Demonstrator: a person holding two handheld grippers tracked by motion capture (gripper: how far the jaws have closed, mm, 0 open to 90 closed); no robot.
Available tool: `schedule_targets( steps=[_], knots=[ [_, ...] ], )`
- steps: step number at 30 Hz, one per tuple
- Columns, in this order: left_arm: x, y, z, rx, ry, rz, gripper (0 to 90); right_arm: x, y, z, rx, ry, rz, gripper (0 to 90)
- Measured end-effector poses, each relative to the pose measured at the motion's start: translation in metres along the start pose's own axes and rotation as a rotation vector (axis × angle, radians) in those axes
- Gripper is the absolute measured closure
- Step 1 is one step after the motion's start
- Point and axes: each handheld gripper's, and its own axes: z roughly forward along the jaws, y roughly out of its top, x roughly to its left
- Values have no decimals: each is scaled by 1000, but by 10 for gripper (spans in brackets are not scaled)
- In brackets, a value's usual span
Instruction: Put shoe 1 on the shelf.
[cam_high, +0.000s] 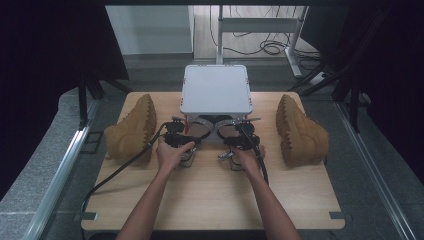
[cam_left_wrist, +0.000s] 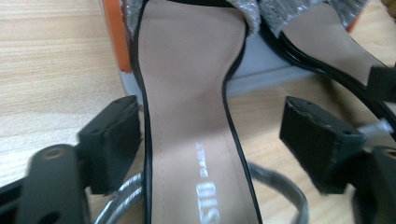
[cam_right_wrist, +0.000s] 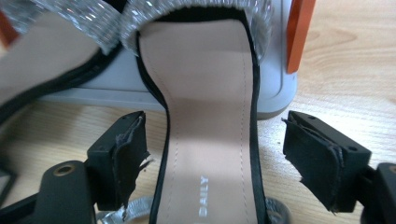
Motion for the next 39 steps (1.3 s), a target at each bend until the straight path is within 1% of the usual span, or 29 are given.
schedule_targets(
  steps=[1,3,4,5,6,7,9,11,12,13,14,15,16,17,18,19,20,21,22,23,24,25,26,28,30,32,34,37,39],
  knots=[
    [1,-2,-4,-5,-14,0,192,-1,-2,-4,-18,12,1,207],
    [2,-8,-14,-31,-24,11,189,-3,-7,-12,-46,42,-16,199],
    [3,-11,-20,-44,-30,14,189,-4,-10,-16,-60,49,-20,196],
    [3,-11,-20,-44,-30,14,189,-6,-13,-21,-83,48,-39,196],
    [4,-18,-32,-71,-44,40,189,-7,-17,-26,-110,59,-47,196],
    [4,-18,-32,-71,-44,40,189,-7,-17,-26,-110,59,-47,196],
    [5,-26,-45,-99,-53,55,189,-11,-23,-35,-135,72,-59,195],
    [7,-35,-57,-124,-65,70,191,-16,-34,-49,-182,96,-81,199],
    [8,-39,-63,-134,-69,76,191,-16,-34,-49,-182,96,-81,199],
    [9,-49,-70,-142,-72,96,193,-17,-41,-56,-200,109,-102,203],
    [9,-49,-70,-142,-72,96,193,-17,-41,-56,-200,109,-102,203],
    [11,-54,-72,-140,-72,104,194,-20,-49,-61,-213,117,-122,207],
    [14,-64,-75,-142,-90,106,194,-21,-53,-63,-217,123,-127,209],
    [14,-64,-75,-142,-90,106,193,-21,-53,-63,-217,123,-127,209],
    [15,-68,-76,-142,-89,109,193,-22,-58,-65,-223,126,-134,212],
    [16,-73,-77,-147,-85,113,194,-23,-67,-66,-227,132,-159,211],
    [18,-81,-80,-154,-94,117,194,-23,-72,-66,-228,132,-167,210],
    [18,-81,-80,-154,-94,117,194,-23,-72,-66,-228,132,-167,210],
    [18,-85,-80,-155,-88,123,194,-23,-76,-65,-225,135,-171,204],
    [17,-89,-81,-147,-81,131,194,-24,-85,-63,-222,137,-184,190],
    [17,-92,-81,-145,-82,137,194,-24,-85,-63,-222,137,-184,190],
    [15,-99,-79,-126,-85,154,199,-25,-91,-60,-217,141,-199,172],
    [15,-99,-79,-126,-85,154,209,-25,-91,-60,-217,141,-199,172],
    [15,-105,-72,-90,-73,174,211,-26,-98,-52,-210,142,-207,162],
    [16,-108,-65,-75,-60,170,213,-27,-101,-47,-200,135,-214,156],
    [16,-109,-58,-59,-50,164,212,-27,-102,-41,-185,130,-213,155],
    [17,-109,-55,-59,-49,161,212,-27,-102,-38,-172,129,-213,152],
    [19,-104,-47,-68,-46,144,213,-25,-102,-32,-164,107,-221,153],
    [17,-99,-38,-65,-29,152,212,-25,-101,-27,-161,99,-221,154]
  ],
)
